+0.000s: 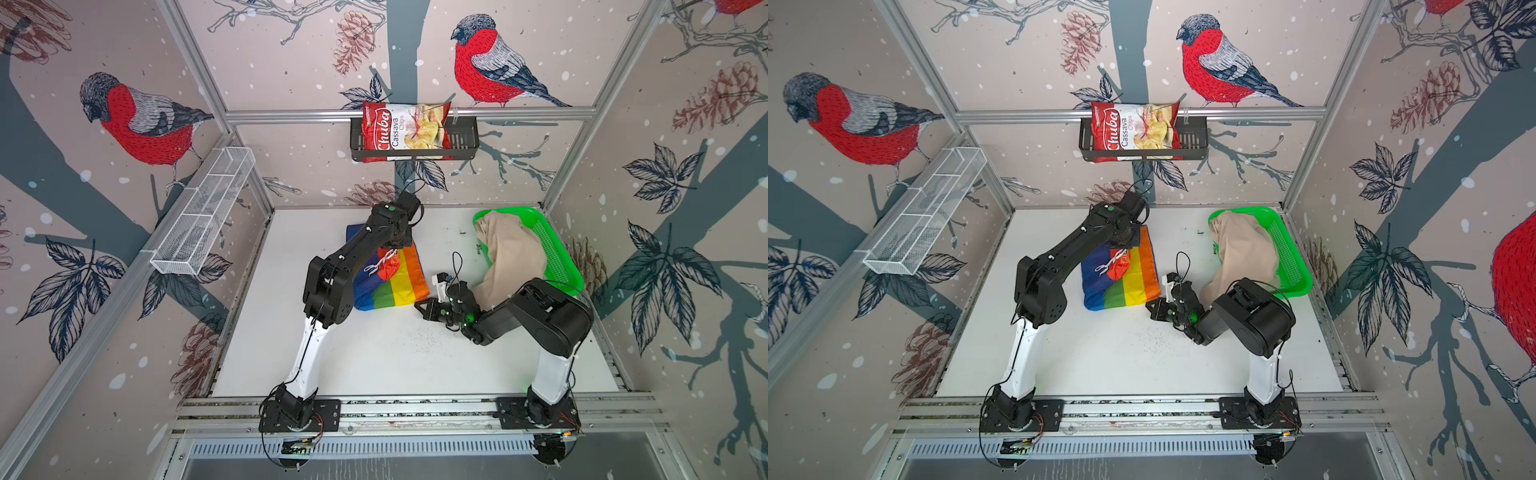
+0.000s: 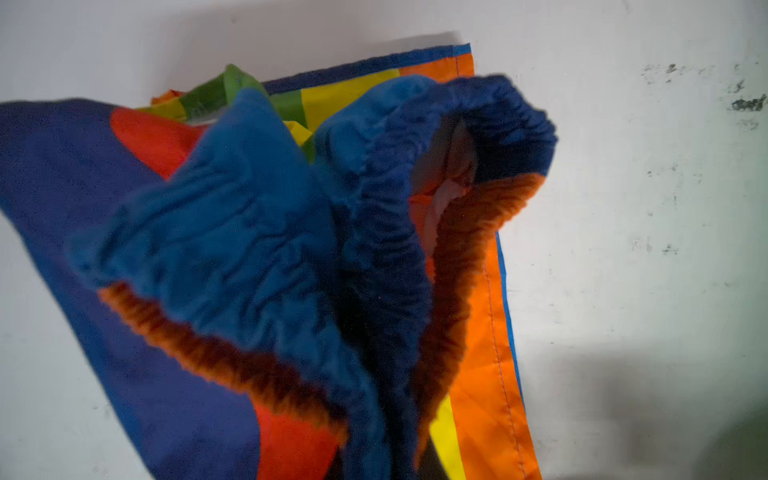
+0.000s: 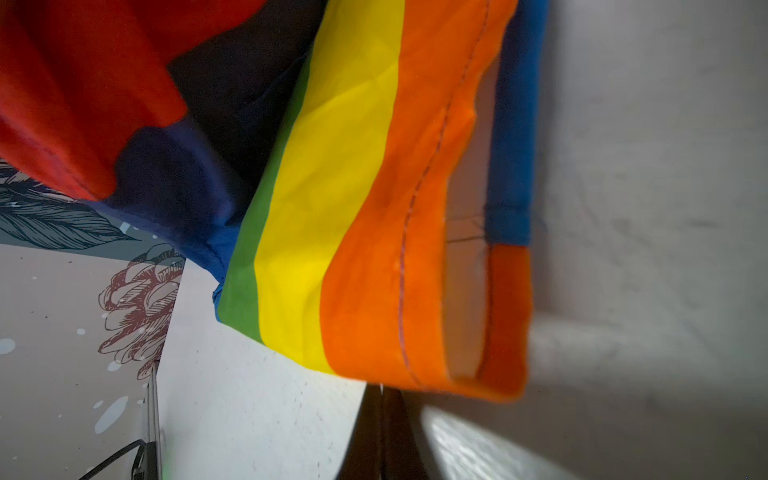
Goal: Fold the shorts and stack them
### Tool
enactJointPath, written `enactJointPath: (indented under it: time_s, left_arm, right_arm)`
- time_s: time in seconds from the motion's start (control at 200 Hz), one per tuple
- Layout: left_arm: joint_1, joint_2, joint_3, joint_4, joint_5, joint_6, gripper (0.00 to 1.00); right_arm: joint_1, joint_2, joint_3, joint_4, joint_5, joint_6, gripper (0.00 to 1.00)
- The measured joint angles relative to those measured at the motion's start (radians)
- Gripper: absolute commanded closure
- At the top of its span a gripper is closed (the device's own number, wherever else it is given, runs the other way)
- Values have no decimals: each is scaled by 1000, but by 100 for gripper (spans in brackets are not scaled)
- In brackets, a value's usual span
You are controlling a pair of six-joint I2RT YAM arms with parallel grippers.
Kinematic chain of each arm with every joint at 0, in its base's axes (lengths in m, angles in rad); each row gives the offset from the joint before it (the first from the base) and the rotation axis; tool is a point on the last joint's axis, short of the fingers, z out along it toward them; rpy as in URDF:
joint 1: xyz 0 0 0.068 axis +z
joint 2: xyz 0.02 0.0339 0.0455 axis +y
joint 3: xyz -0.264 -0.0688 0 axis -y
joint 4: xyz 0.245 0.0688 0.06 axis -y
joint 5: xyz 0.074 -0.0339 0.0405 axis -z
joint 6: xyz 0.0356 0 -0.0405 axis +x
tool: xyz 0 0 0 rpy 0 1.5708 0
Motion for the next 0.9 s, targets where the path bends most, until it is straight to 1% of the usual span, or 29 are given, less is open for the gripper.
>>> enactJointPath:
  time_s: [0.02,0.055,0.075,0.105,0.145,0.18,0.275,0.375,0.495,0.605,0.65,0.695,0.71,0.745,0.79,0.82,0.855,0.9]
  left_arm:
    - [-1,9,2,1,1,-2,89]
    - [-2,23,2,2,7,-10,69]
    - [-2,29,2,2,17,-14,60]
    - [-3,39,2,3,34,-17,50]
    - [-3,49,-1,8,58,-22,42]
    - [-3,53,-9,19,82,-27,38]
    - [-4,51,-48,59,164,-50,32]
    - [-5,33,-92,103,265,-52,27]
    - [-7,-44,-147,149,348,-61,22]
    - [-3,-156,-229,200,391,-61,21]
    - [1,-218,-291,230,403,-61,22]
    - [10,-276,-353,253,418,-60,28]
    - [13,-297,-373,257,419,-59,31]
    - [22,-339,-424,284,421,-58,40]
    - [38,-401,-508,325,422,-54,55]
    - [52,-443,-569,349,423,-50,62]
    - [69,-483,-635,375,422,-49,64]
    - [92,-526,-721,409,422,-45,65]
  right_arm:
    - [0,2,0,2,0,2,100]
    - [0,3,-3,7,0,2,100]
    - [0,3,-5,9,0,2,100]
    - [0,4,-6,12,0,2,100]
    - [-1,5,-7,15,0,2,100]
    - [-1,5,-10,19,-1,2,100]
    - [-3,1,-19,31,-5,2,100]
    - [-6,-29,-36,3,-11,6,99]
    - [-6,-102,-39,-112,-3,1,97]
    - [-5,-202,-31,-293,39,-19,94]
    - [-5,-256,-19,-377,59,-24,91]
    - [-5,-315,6,-455,88,-37,88]
    - [-5,-331,14,-473,94,-42,87]
    - [-4,-369,39,-514,111,-47,84]
    - [-3,-410,79,-577,141,-61,83]
    - [-3,-431,113,-613,161,-74,82]
    - [-4,-445,153,-645,178,-86,83]
    - [-7,-448,203,-678,196,-101,86]
